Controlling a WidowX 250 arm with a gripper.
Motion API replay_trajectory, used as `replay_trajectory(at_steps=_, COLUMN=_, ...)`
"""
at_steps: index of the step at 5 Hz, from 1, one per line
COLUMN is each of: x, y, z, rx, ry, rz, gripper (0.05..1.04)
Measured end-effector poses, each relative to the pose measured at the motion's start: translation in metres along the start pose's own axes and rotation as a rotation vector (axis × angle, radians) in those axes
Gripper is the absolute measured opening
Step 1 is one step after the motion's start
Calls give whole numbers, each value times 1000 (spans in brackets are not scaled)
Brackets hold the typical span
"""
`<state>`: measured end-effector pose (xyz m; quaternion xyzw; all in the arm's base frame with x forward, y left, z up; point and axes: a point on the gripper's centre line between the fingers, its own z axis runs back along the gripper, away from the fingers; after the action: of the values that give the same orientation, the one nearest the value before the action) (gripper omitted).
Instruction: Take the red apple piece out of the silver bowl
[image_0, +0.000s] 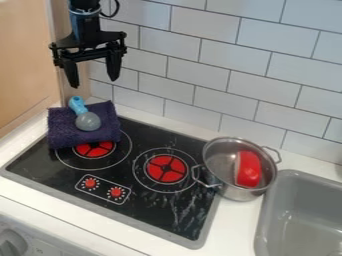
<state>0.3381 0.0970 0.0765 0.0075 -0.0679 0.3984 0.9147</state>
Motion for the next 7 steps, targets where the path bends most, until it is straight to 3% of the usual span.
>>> replay_trajectory(at_steps=1, x=-11, y=7, z=-15, rx=35, ry=54, rz=3, gripper=1000)
replay_trajectory(at_steps=2, x=-21, y=0, z=-16, rx=78, ry=56, rz=-29, gripper=1000)
replay_trajectory(at_steps=3, x=-41, y=-15, z=-21, rx=79, ry=69, rz=-88, gripper=1000)
replay_trajectory(at_steps=7, x=-117, y=-95, z=-9, rx=-14, ry=50, rz=-310, gripper=1000)
